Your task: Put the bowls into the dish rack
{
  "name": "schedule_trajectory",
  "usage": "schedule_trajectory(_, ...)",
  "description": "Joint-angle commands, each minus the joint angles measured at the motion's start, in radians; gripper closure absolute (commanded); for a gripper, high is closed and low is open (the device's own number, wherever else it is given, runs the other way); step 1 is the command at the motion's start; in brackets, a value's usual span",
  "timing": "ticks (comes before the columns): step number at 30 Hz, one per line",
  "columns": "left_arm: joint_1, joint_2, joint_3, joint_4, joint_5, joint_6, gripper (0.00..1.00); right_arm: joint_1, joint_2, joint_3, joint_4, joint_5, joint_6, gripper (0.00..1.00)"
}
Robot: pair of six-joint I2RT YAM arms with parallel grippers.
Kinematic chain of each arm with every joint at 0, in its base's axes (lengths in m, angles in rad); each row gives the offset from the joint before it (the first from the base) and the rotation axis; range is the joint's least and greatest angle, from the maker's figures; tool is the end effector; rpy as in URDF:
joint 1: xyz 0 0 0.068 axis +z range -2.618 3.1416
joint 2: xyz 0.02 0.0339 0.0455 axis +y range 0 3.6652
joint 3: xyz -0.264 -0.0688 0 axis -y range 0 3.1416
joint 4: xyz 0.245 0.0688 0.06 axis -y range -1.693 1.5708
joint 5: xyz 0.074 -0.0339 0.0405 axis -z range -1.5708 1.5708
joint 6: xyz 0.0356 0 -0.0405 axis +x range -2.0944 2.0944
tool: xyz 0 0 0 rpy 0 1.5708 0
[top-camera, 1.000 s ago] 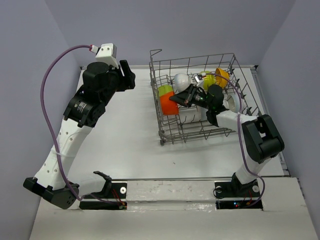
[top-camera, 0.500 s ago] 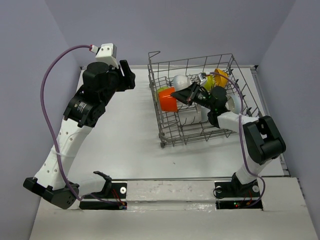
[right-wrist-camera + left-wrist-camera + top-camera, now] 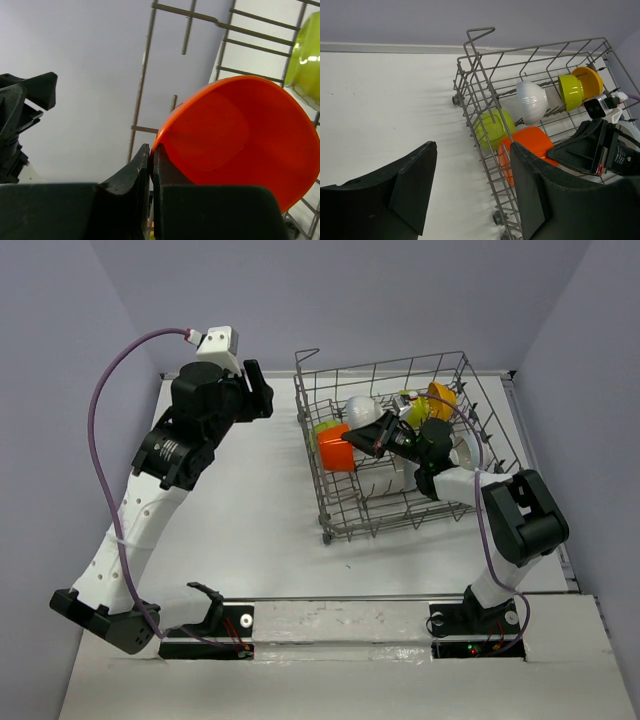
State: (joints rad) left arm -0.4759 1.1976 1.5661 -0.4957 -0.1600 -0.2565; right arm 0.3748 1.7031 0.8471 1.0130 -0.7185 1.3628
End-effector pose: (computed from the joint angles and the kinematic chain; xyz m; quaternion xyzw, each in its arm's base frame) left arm 0.2150 -0.1044 0.4897 0.0294 0.7495 -0.1798 0.6364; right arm 0.3267 0.1537 0.2453 0.0529 0.6621 0.6910 0.2853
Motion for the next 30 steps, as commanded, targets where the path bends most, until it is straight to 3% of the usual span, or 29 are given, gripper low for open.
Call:
schedule_trajectory(1, 0.002, 0.029, 0.02, 0.04, 0.031, 0.0, 0.31, 0.029, 0.0, 0.006, -0.042, -0.025, -0.05, 0.99)
schedule_trajectory(9, -0.029, 0.144, 0.02, 0.095, 0.054, -0.02, 0.33, 0.029, -0.028, 0.05, -0.175, -0.021, -0.116, 0.99)
schedule_trajectory(23, -0.079, 0.379, 0.135, 0.108, 0.008, -0.043, 0.34, 0.029, -0.025, 0.078, -0.202, -0.03, -0.114, 0.99)
schedule_trajectory(30, -0.079, 0.457, 0.178, 0.086, -0.015, -0.052, 0.39, 0.029, -0.031, 0.084, -0.203, -0.038, -0.11, 0.99)
